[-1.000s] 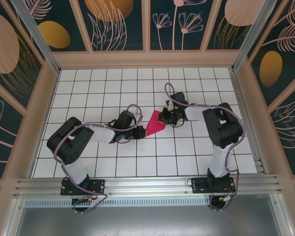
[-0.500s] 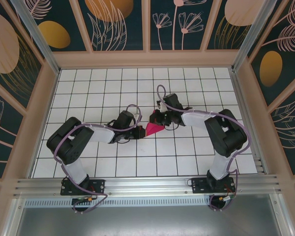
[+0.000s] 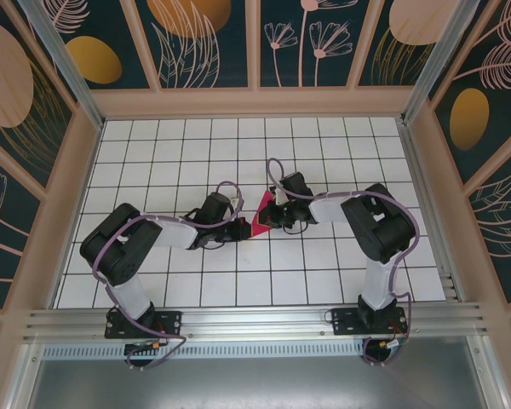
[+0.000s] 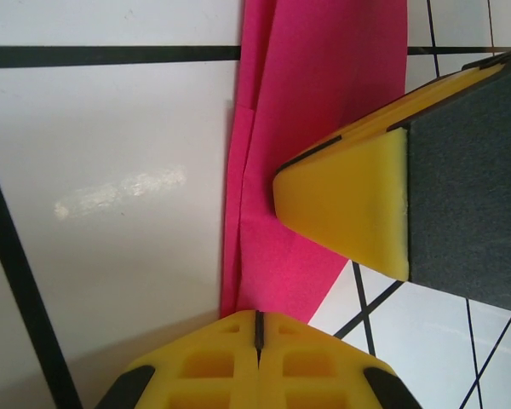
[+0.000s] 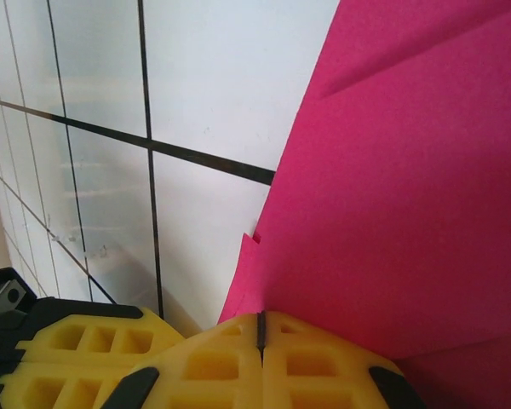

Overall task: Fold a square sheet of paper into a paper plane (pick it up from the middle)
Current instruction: Fourth fold the wing at the center of the table.

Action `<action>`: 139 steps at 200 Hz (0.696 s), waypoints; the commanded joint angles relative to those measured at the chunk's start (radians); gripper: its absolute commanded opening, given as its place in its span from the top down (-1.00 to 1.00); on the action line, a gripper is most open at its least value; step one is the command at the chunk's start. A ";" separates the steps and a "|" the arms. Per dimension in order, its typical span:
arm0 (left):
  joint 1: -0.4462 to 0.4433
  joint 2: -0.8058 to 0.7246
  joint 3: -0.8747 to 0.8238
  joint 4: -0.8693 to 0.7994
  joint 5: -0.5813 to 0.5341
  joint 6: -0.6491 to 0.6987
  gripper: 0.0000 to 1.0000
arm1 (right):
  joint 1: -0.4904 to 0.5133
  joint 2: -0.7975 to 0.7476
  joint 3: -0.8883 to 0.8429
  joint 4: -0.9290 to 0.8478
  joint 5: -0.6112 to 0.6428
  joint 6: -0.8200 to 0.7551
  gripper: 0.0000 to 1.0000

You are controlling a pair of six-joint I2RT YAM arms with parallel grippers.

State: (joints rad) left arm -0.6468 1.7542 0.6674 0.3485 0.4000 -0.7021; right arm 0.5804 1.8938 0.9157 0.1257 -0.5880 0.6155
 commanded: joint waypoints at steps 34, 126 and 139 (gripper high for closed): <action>0.009 -0.025 -0.041 -0.112 0.016 0.002 1.00 | 0.005 0.043 0.026 0.007 -0.010 -0.008 1.00; 0.009 -0.003 0.023 0.026 0.064 -0.021 0.93 | 0.005 0.044 0.032 -0.005 -0.017 -0.010 1.00; 0.008 0.012 0.030 0.023 0.059 -0.017 0.93 | 0.004 0.045 0.032 -0.006 -0.018 -0.010 1.00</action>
State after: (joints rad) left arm -0.6430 1.7222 0.6701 0.3607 0.4568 -0.7128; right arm 0.5816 1.9121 0.9325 0.1299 -0.6083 0.6151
